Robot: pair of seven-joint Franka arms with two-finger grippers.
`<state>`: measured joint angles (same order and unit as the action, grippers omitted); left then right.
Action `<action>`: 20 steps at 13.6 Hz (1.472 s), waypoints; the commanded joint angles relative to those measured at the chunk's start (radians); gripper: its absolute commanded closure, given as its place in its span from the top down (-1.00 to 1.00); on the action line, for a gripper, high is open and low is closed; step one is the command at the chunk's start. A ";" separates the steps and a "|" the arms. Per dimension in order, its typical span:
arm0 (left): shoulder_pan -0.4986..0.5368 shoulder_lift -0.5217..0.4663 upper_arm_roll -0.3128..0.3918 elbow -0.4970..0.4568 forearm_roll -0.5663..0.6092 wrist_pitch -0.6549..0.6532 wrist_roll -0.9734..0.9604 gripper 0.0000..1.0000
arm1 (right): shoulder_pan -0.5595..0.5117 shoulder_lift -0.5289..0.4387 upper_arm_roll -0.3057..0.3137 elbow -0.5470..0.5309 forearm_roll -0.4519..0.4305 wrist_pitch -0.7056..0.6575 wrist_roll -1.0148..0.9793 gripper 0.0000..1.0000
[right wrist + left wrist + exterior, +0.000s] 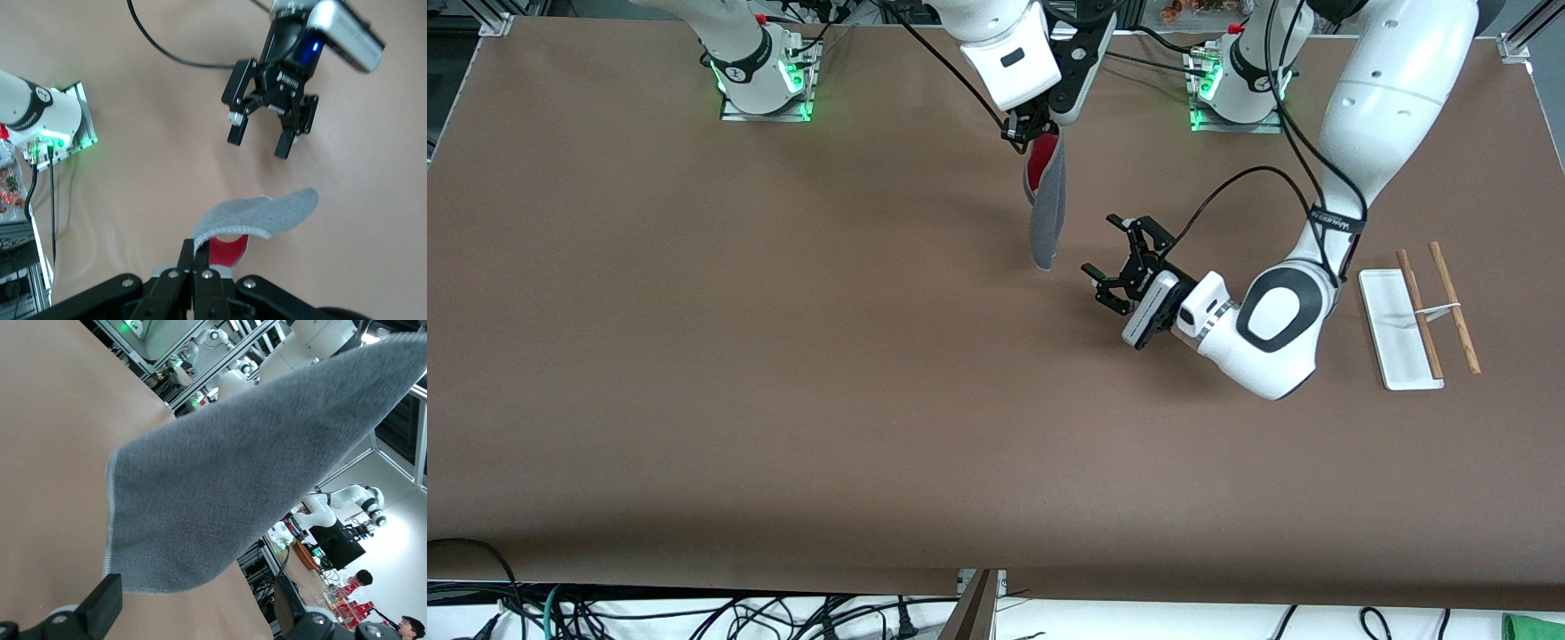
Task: Pass towel and hang on rack
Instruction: 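Grasp the hanging towel's lower edge with the left gripper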
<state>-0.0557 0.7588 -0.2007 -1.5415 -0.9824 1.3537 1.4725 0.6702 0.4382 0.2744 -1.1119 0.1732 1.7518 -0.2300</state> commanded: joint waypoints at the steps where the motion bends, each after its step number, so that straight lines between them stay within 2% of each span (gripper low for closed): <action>1: 0.002 0.059 -0.002 0.014 -0.050 -0.022 0.089 1.00 | 0.011 0.002 0.005 0.015 -0.006 0.020 0.043 -1.00; 3: -0.018 0.097 -0.002 0.007 -0.107 -0.022 0.135 1.00 | 0.011 0.002 0.005 0.015 -0.008 0.021 0.049 -1.00; 8: -0.006 0.171 -0.003 0.008 -0.127 -0.034 0.155 1.00 | 0.042 -0.001 0.003 0.023 -0.021 0.044 0.106 -1.00; 10: -0.021 0.194 -0.003 0.007 -0.177 -0.045 0.176 1.00 | 0.042 -0.006 0.003 0.023 -0.020 0.041 0.107 -1.00; 13: -0.024 0.247 -0.006 0.000 -0.211 -0.099 0.201 0.98 | 0.042 -0.015 0.003 0.023 -0.020 0.040 0.121 -1.00; 16: -0.010 0.290 -0.005 -0.003 -0.259 -0.182 0.193 0.85 | 0.042 -0.019 0.003 0.023 -0.020 0.041 0.143 -1.00; 19: -0.022 0.304 -0.005 -0.025 -0.289 -0.202 0.193 0.79 | 0.040 -0.021 0.003 0.023 -0.020 0.037 0.150 -1.00; 20: -0.024 0.304 -0.006 -0.022 -0.289 -0.202 0.192 0.56 | 0.040 -0.024 0.003 0.023 -0.020 0.037 0.150 -1.00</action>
<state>-0.0731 1.0678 -0.2081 -1.5503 -1.2419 1.1683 1.6447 0.7086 0.4253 0.2744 -1.0993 0.1663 1.7975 -0.1021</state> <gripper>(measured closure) 0.097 0.982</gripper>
